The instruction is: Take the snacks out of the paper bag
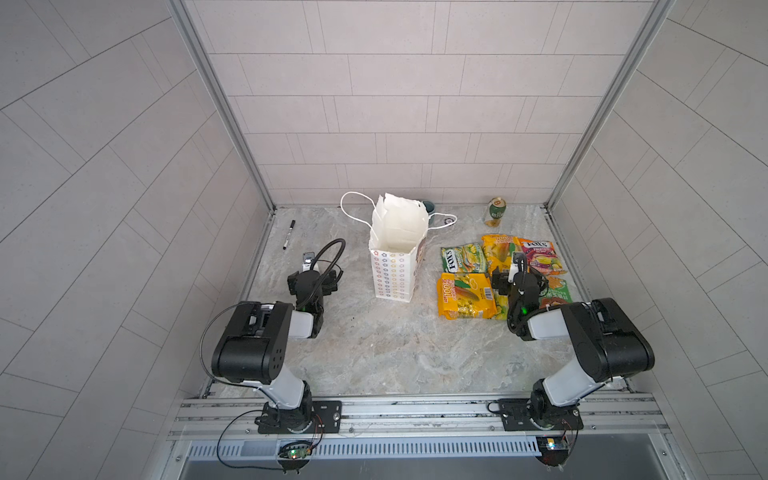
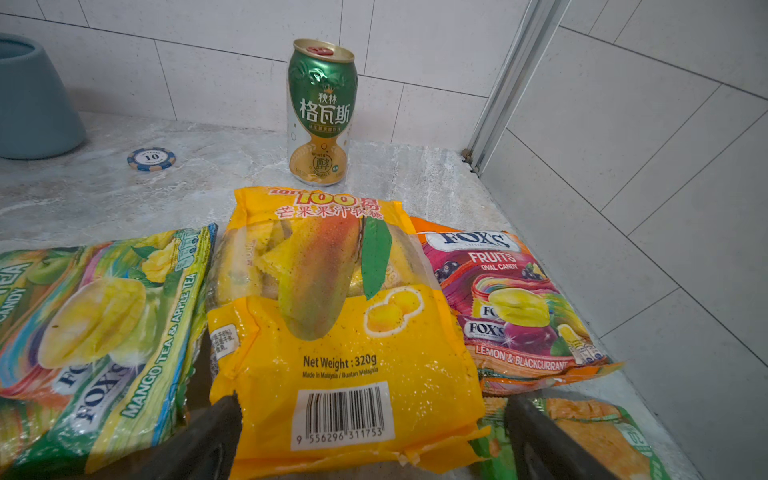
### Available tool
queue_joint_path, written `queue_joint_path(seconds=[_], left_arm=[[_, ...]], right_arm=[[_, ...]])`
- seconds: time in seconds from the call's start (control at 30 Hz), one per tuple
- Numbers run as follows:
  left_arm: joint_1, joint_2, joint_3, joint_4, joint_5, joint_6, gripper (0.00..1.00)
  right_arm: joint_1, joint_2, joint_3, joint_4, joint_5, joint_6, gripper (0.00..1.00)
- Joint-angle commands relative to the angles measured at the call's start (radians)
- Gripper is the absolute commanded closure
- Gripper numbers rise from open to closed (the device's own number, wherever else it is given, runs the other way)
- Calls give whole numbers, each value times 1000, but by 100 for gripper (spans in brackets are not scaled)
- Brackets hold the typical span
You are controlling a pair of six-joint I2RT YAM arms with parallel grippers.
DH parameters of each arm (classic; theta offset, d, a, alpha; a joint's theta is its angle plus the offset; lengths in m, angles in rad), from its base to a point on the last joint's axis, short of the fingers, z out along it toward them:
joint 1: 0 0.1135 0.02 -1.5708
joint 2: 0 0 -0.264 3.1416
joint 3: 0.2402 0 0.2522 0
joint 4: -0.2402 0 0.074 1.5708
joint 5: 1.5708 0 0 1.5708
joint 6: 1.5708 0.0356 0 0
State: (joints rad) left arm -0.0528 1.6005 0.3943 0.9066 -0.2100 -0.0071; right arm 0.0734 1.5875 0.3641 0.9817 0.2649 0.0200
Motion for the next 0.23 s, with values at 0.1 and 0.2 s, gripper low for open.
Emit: queue_joint_path(seconds=[0.1, 0.2], left_arm=[[4, -14, 6, 8, 0, -7, 0], [2, -13, 6, 8, 0, -6, 0]], right_arm=[[-3, -3, 6, -20, -11, 10, 1], [-2, -10, -5, -1, -12, 1, 1]])
